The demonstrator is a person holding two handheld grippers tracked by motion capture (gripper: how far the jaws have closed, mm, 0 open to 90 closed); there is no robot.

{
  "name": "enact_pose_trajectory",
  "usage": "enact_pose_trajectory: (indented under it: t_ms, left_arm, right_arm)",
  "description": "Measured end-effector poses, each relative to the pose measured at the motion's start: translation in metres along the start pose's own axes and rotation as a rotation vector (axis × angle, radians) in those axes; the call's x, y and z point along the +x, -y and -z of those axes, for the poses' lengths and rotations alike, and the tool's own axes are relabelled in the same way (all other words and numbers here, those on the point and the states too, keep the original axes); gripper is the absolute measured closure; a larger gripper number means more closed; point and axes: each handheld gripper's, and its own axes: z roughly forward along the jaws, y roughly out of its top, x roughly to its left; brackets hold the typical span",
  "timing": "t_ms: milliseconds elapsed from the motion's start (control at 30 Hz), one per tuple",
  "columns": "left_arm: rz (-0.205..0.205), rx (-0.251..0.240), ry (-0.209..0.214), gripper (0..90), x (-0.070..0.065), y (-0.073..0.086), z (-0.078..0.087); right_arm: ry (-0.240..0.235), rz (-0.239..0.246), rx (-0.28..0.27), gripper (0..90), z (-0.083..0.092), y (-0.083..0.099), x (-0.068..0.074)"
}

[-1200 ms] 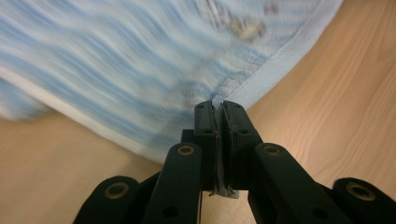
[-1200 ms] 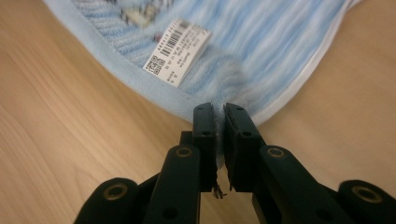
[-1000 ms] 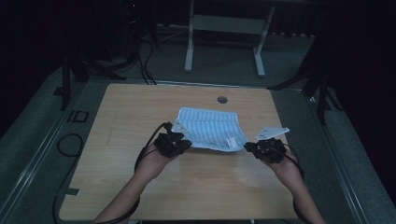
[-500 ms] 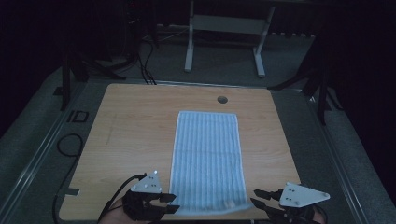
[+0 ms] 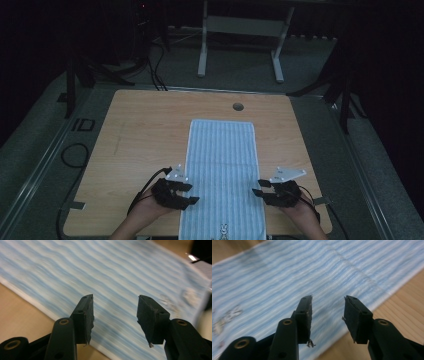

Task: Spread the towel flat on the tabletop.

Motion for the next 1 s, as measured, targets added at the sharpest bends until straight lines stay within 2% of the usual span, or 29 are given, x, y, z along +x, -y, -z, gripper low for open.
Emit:
enact_pose_trajectory:
  t_ms: [33,100,167,200,267,400,467,500,533,600,700,767,800,900,933,1000]
  left_arm:
    - [0.001,-0.008,-0.008,47.3,0.007,-0.004,-0.006]
    - [-0.006,-0.024,-0.021,44.3,0.015,-0.009,-0.015]
    - [-0.01,-0.021,-0.015,44.0,0.019,-0.011,-0.02]
    - [-0.027,0.009,-0.042,44.0,0.027,-0.015,-0.032]
    - [-0.02,0.033,-0.039,43.9,0.034,-0.015,-0.041]
    - [-0.013,0.057,-0.06,42.3,0.043,-0.012,-0.054]
    - [-0.003,0.073,-0.055,42.2,0.045,-0.01,-0.059]
    - [-0.003,0.073,-0.055,41.0,0.045,-0.01,-0.059]
    - [0.002,0.053,-0.052,40.7,0.046,-0.01,-0.061]
    - [0.003,0.056,-0.052,40.7,0.047,-0.012,-0.062]
    - [0.006,0.056,-0.053,40.6,0.048,-0.017,-0.066]
    - [0.004,0.056,-0.053,40.5,0.049,-0.019,-0.068]
    - [0.001,0.053,-0.051,40.5,0.05,-0.023,-0.072]
    - [0.006,0.049,-0.053,40.5,0.051,-0.029,-0.077]
    - [0.013,0.043,-0.049,40.5,0.052,-0.034,-0.082]
    - [0.002,0.038,-0.047,40.5,0.053,-0.037,-0.086]
  right_arm:
    - [0.001,0.003,0.002,56.9,-0.005,-0.002,-0.003]
    - [-0.025,0.002,0.012,55.7,-0.017,-0.006,-0.012]
    - [-0.029,0.007,0.01,55.7,-0.021,-0.009,-0.016]
    - [-0.014,-0.002,0.017,55.6,-0.032,-0.013,-0.025]
    - [-0.003,-0.013,0.019,55.6,-0.039,-0.015,-0.03]
    - [0.031,-0.03,0.025,53.9,-0.056,-0.016,-0.042]
    - [0.014,-0.057,0.041,53.9,-0.062,-0.015,-0.047]
    - [0.014,-0.057,0.041,53.9,-0.062,-0.015,-0.047]
    - [0.037,-0.04,0.064,53.8,-0.068,-0.014,-0.05]
    - [0.034,-0.051,0.058,53.7,-0.07,-0.011,-0.054]
    - [0.068,-0.047,0.063,53.6,-0.069,-0.011,-0.06]
    - [0.069,-0.054,0.062,53.6,-0.069,-0.01,-0.063]
    - [0.079,-0.061,0.061,53.3,-0.067,-0.008,-0.07]
    - [0.079,-0.071,0.063,52.9,-0.065,-0.007,-0.075]
    - [0.093,-0.073,0.07,52.3,-0.063,-0.005,-0.08]
    - [0.099,-0.077,0.074,51.6,-0.062,-0.005,-0.084]
